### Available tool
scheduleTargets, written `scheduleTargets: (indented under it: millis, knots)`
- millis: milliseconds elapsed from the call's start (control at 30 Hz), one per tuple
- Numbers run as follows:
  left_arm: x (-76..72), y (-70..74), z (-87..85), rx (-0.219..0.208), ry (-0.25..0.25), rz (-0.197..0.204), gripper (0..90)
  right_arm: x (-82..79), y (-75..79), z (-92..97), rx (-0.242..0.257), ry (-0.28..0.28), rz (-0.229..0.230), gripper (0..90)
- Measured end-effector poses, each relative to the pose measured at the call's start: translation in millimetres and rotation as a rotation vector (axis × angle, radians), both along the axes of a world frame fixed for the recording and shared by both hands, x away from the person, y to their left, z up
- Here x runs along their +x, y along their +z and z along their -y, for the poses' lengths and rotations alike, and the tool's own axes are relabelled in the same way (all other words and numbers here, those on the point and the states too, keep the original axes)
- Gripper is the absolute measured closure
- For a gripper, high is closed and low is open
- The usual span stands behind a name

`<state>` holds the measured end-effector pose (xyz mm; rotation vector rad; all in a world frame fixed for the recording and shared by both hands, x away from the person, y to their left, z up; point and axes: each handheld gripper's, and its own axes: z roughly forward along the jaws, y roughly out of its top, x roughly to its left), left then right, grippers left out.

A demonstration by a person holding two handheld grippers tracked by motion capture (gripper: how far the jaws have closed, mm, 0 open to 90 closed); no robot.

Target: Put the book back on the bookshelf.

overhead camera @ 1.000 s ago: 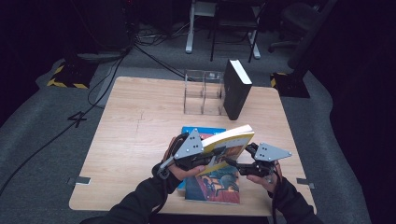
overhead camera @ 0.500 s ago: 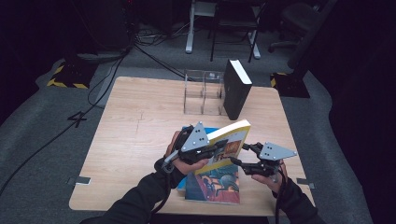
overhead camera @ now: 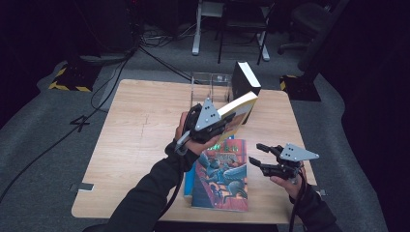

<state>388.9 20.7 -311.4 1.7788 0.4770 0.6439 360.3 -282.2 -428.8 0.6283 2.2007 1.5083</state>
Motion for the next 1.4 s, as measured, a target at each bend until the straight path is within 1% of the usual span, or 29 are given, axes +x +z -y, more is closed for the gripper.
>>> scheduleTargets:
  millis: [33,167,200,233,267,300,333,400,433,467,500,567,600,667,700,733,800,867,900,1067,1167,1233,1300,1400]
  knots:
    - [7.3,1.3,1.6,0.003,0.023,0.005,74.9,0.1,-0.2,0.4,-0.002,0.000,-0.001,40.6]
    - [32.8,1.2,5.3,0.006,0.097,-0.003,74.9,0.4,-2.6,1.5,-0.004,-0.001,-0.008,40.6]
    - [41.7,0.2,7.0,0.009,0.129,-0.010,75.0,0.7,-3.3,1.6,-0.005,0.001,-0.009,40.6]
    - [52.3,-1.6,9.0,-0.003,0.162,-0.021,74.9,1.1,-4.3,1.4,-0.009,0.001,-0.012,40.6]
    - [52.3,-1.6,9.0,-0.003,0.162,-0.021,75.0,1.1,-4.3,1.4,-0.009,0.001,-0.012,40.6]
    - [64.5,-4.4,11.5,-0.017,0.198,-0.034,75.0,1.2,-5.3,0.9,-0.017,0.001,-0.012,40.6]
    - [64.5,-4.4,11.5,-0.017,0.198,-0.034,74.9,1.2,-5.3,0.9,-0.017,0.001,-0.012,40.6]
    - [79.0,-7.5,17.6,-0.018,0.234,-0.042,74.9,1.5,-5.7,0.5,-0.015,0.003,-0.012,40.6]
    - [83.5,-8.5,20.6,-0.013,0.244,-0.038,75.0,1.6,-5.8,0.3,-0.016,0.003,-0.013,40.6]
    - [87.6,-9.5,24.0,-0.013,0.257,-0.041,75.0,1.7,-6.0,0.2,-0.019,0.002,-0.012,40.7]
    - [87.6,-9.5,24.0,-0.013,0.257,-0.041,74.9,1.7,-6.0,0.2,-0.019,0.002,-0.012,40.7]
    - [96.2,-10.7,29.8,-0.009,0.280,-0.045,74.9,2.4,-7.1,0.4,-0.023,0.003,-0.013,40.7]
    - [100.4,-11.5,31.8,-0.014,0.291,-0.046,74.9,2.4,-7.1,0.4,-0.023,0.003,-0.013,40.7]
    - [112.6,-15.2,35.6,-0.026,0.325,-0.058,74.9,3.1,-8.5,0.6,-0.022,0.006,-0.017,40.7]
    - [116.0,-17.0,36.6,-0.032,0.337,-0.065,74.9,3.0,-8.8,0.7,-0.028,0.006,-0.014,40.7]
    - [119.3,-18.6,37.5,-0.029,0.346,-0.066,74.9,2.7,-9.0,0.9,-0.033,0.005,-0.009,40.7]
    - [124.9,-22.2,38.2,-0.037,0.362,-0.074,74.9,2.7,-9.2,1.5,-0.032,0.006,-0.009,40.7]
    - [131.7,-27.3,37.9,-0.047,0.370,-0.086,74.9,2.7,-9.3,1.6,-0.032,0.005,-0.009,40.8]
    - [134.7,-29.0,37.6,-0.044,0.371,-0.086,74.9,2.7,-9.5,1.3,-0.032,0.008,-0.009,40.7]
    - [149.0,-37.8,38.6,-0.068,0.383,-0.101,74.9,3.2,-12.0,-1.3,-0.046,0.016,-0.011,40.7]
    - [158.5,-44.1,40.2,-0.078,0.401,-0.120,74.9,3.0,-12.2,-2.7,-0.053,0.022,-0.002,40.7]
    - [163.7,-48.4,42.3,-0.078,0.416,-0.127,74.9,2.8,-12.3,-2.6,-0.052,0.022,-0.003,40.7]
    - [165.5,-50.4,43.8,-0.081,0.424,-0.132,74.9,2.4,-12.7,-1.6,-0.054,0.020,-0.002,40.7]
    - [169.8,-56.7,49.5,-0.056,0.437,-0.133,74.9,2.5,-12.8,-0.3,-0.049,0.017,-0.002,40.8]
